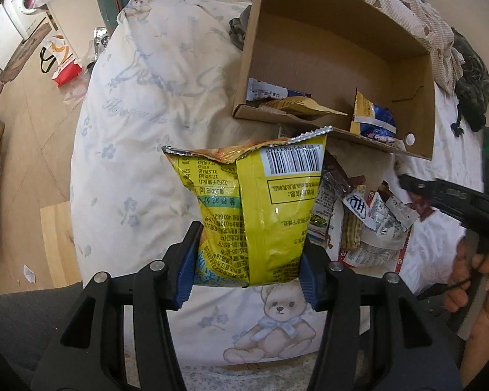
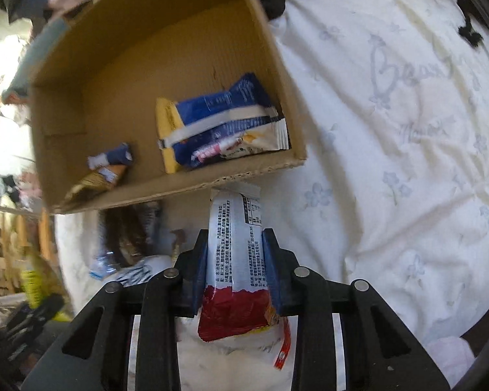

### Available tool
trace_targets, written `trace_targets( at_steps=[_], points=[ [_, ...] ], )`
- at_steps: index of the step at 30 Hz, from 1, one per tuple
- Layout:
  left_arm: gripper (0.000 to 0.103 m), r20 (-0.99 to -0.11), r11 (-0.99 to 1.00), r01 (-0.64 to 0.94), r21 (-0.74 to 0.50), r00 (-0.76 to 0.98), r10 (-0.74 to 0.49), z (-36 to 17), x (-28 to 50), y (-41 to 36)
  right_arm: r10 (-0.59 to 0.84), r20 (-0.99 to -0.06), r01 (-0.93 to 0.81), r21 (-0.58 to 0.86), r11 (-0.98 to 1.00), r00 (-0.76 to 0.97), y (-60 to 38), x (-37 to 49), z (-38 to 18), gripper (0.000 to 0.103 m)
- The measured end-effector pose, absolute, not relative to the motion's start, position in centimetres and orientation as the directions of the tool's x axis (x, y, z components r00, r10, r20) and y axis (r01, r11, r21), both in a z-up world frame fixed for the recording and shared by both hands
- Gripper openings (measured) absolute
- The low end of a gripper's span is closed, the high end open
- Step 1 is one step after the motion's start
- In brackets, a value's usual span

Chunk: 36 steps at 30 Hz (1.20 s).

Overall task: Organize snacks
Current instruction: 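Grasp a white bar with red end using the right tool, then carry the yellow chip bag and white-red bar over the box with both tools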

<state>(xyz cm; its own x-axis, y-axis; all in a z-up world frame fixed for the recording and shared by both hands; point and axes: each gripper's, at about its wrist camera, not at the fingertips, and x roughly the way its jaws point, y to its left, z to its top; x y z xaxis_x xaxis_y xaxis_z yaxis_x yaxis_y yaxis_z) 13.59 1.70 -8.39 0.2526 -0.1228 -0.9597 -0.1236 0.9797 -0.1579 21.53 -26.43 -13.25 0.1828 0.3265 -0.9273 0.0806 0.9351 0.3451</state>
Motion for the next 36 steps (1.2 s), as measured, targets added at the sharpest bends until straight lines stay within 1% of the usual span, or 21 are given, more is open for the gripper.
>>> trace_targets(
  at_steps=[2,8,12,26,36],
  points=[
    [0.049,-0.959,0.981,-0.127,-0.149,0.26,-0.112,-8.3,13.5,1.8,0.369,-0.906,0.091,0.393,0.915,0.206,-27.2,20.9,-12.4,0.033],
    [0.049,-0.958,0.98,-0.146,-0.132,0.274,-0.088,-8.5,13.5,2.3,0.442,-0.861,0.052,0.468,0.882,0.251,-27.5,18.4,-10.1,0.033],
    [0.049,-0.958,0.983,-0.152,-0.106,0.282,-0.06,-8.7,13.4,2.4,0.48,-0.84,0.035,0.504,0.863,0.252,-27.0,16.8,-9.2,0.033],
    [0.049,-0.942,0.987,-0.161,-0.012,0.332,0.043,-8.5,12.7,3.1,0.554,-0.785,-0.072,0.558,0.827,0.277,-25.2,14.3,-7.1,0.033],
    [0.049,-0.909,0.989,-0.149,-0.001,0.412,0.061,-6.8,11.8,3.1,0.602,-0.717,-0.115,0.605,0.788,0.352,-25.0,14.3,-5.1,0.033]
  ],
)
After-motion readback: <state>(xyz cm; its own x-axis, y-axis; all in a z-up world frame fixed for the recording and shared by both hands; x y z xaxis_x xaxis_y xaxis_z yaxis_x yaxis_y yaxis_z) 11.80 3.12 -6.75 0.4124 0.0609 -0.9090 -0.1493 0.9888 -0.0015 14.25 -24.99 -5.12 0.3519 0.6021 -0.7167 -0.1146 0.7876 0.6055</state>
